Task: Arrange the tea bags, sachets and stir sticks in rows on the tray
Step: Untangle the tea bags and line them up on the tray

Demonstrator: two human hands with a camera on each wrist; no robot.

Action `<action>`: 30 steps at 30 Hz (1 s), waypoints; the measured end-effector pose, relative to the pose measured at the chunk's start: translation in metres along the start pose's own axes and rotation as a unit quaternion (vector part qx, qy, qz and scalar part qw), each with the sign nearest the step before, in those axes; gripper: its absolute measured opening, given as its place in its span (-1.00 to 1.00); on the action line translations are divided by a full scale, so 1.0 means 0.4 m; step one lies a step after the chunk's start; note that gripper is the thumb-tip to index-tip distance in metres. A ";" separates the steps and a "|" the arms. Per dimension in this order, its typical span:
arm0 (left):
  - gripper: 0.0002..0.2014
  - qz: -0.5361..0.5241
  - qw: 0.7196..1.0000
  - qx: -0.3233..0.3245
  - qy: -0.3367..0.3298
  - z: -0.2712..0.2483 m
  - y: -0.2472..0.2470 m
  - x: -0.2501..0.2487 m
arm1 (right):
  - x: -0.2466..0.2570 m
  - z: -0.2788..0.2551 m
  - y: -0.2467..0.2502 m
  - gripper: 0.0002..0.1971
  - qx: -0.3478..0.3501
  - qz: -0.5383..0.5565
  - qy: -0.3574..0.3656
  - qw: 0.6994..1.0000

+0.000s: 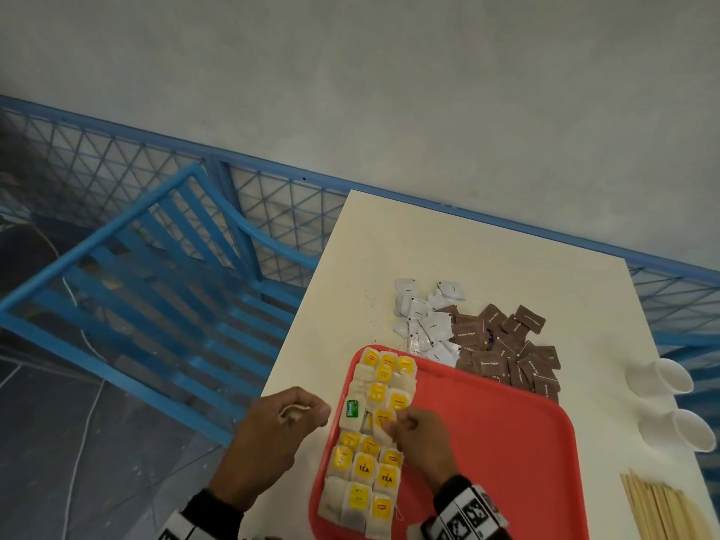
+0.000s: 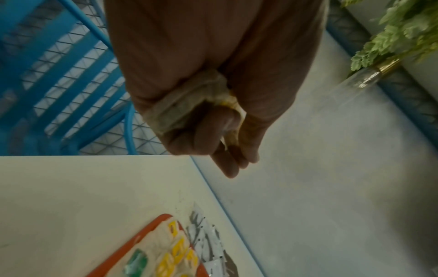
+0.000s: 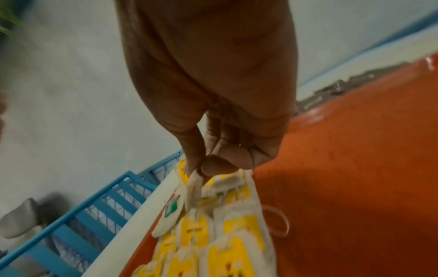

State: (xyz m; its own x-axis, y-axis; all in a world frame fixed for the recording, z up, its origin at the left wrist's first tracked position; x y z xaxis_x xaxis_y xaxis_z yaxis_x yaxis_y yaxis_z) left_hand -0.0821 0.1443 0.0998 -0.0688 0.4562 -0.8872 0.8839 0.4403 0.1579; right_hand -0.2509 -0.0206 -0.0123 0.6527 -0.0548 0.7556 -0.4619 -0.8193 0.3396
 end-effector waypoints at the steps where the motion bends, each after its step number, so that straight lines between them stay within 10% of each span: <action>1: -0.83 0.002 1.000 0.004 0.015 0.001 0.006 0.014 | -0.005 0.009 -0.015 -0.70 0.001 0.028 -0.010 1.000; 14: -0.69 -0.112 0.991 0.023 0.063 0.006 0.022 0.034 | 0.011 0.029 -0.062 -0.66 -0.108 -0.088 -0.047 0.989; 22: -0.21 -0.417 0.901 0.098 0.064 0.028 -0.021 0.017 | 0.168 -0.033 -0.001 -0.70 -0.058 -0.113 0.109 0.986; 30: -0.38 -0.326 0.930 0.169 0.034 0.020 -0.136 -0.049 | 0.341 -0.175 0.034 -0.77 0.123 0.031 0.170 0.977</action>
State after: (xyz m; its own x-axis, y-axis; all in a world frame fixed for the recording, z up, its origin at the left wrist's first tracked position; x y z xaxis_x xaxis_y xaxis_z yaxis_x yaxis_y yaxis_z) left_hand -0.1252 0.1052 0.1049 -0.6594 0.2306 -0.7155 0.7384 0.3774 -0.5589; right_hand -0.2101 0.0007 0.1347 0.3722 0.0494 0.9269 -0.3086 -0.9352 0.1737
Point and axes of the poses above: each hand's wrist, its own z-axis towards the middle knuckle, its own y-axis out of the back of the hand, x = y × z, the point moved 4 cm from there along z, towards the middle knuckle, and after that the axes turned 11 degrees about x, right-handed, at the moved point
